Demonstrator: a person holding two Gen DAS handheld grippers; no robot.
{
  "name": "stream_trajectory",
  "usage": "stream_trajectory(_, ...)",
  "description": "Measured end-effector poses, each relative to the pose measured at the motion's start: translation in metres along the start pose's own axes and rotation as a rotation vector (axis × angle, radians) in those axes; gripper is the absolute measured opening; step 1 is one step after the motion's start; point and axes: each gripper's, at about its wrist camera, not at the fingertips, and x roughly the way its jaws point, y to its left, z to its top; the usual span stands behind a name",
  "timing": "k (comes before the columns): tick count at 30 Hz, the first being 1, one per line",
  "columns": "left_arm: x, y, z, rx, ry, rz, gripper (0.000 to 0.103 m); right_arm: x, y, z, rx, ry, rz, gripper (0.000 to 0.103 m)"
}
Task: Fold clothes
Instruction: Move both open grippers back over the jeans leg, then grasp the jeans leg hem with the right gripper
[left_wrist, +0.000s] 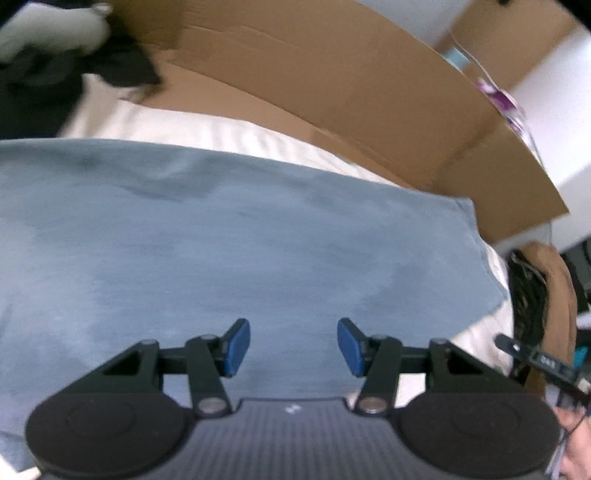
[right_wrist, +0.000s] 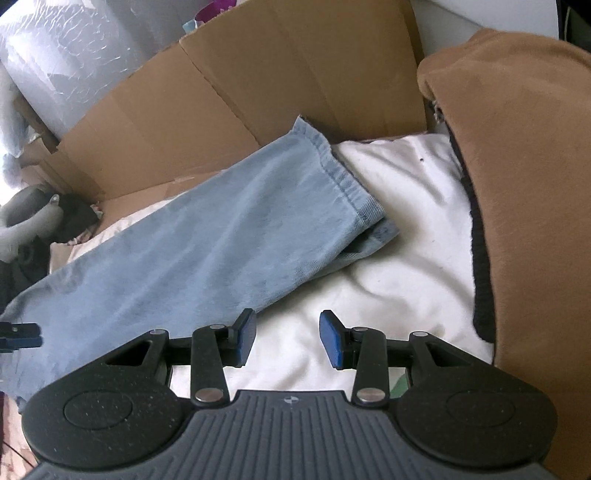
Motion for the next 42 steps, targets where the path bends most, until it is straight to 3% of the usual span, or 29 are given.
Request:
stream_trajectory(4, 0.011, -0.022, -0.001, 0.123, 0.090, 0.008, 0.056, 0.007, -0.001, -0.001, 0.038, 0.003, 0.022, 0.045)
stream_trajectory(9, 0.027, -0.044, 0.002, 0.193, 0.155, 0.003, 0.059, 0.013, 0.003, -0.006, 0.054, 0.018, 0.051, 0.045)
stream_trajectory(14, 0.043, -0.069, -0.015, 0.288, 0.128, -0.031, 0.062, 0.015, 0.008, -0.011, 0.033, 0.041, 0.054, 0.045)
stream_trajectory(20, 0.057, -0.075, -0.032, 0.297, 0.139, -0.063, 0.062, 0.018, 0.006, -0.015, 0.020, 0.061, 0.043, 0.045)
stream_trajectory(28, 0.076, -0.080, -0.043, 0.350, 0.138, -0.017, 0.062, 0.029, 0.014, -0.014, 0.052, 0.078, 0.082, 0.045)
stream_trajectory(34, 0.086, -0.087, -0.048, 0.384, 0.135, 0.001, 0.072, 0.044, 0.021, -0.015, 0.091, 0.108, 0.110, 0.045)
stream_trajectory(38, 0.088, -0.095, -0.053, 0.459, 0.118, 0.034, 0.073, 0.059, 0.025, -0.018, 0.131, 0.137, 0.136, 0.045)
stream_trajectory(42, 0.085, -0.094, -0.049, 0.433, 0.090, 0.037, 0.067, 0.070, 0.028, -0.021, 0.172, 0.144, 0.174, 0.045)
